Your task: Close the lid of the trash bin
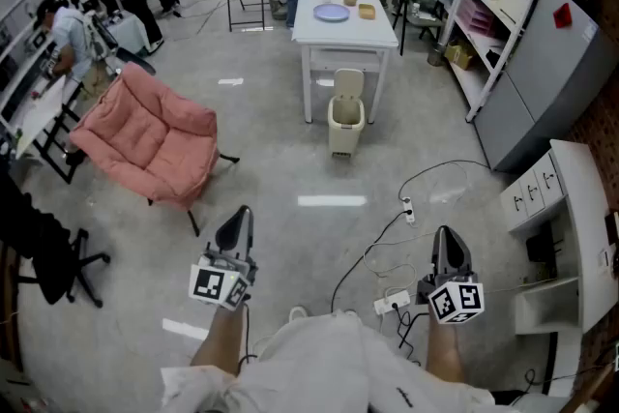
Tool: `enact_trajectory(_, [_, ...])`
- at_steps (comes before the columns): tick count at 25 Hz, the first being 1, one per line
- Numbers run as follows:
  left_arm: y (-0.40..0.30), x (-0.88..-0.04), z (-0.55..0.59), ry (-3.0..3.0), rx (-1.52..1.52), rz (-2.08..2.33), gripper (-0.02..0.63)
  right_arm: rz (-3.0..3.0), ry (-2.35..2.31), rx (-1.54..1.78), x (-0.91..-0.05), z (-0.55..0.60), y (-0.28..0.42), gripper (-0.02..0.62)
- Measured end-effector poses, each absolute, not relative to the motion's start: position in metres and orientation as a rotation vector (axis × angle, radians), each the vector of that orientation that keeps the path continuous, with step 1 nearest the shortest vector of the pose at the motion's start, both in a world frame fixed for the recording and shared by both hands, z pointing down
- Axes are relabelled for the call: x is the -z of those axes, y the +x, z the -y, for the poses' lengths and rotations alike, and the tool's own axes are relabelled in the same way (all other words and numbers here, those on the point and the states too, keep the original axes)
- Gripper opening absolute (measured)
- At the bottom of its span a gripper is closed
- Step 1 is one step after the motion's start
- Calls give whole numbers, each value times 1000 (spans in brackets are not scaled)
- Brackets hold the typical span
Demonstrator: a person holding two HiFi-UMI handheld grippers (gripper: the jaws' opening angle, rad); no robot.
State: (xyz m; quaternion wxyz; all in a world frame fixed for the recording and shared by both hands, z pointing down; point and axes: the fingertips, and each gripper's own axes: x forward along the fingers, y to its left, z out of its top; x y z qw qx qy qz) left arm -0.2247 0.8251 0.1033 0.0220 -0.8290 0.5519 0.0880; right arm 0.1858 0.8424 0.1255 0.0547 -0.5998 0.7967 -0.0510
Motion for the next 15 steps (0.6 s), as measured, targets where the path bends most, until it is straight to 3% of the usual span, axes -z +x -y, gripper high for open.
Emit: enact_trajectory(15, [-230,-105,-822,-2566,-277,-1721,25,-2432,-1802,165,-127,-839,177,17])
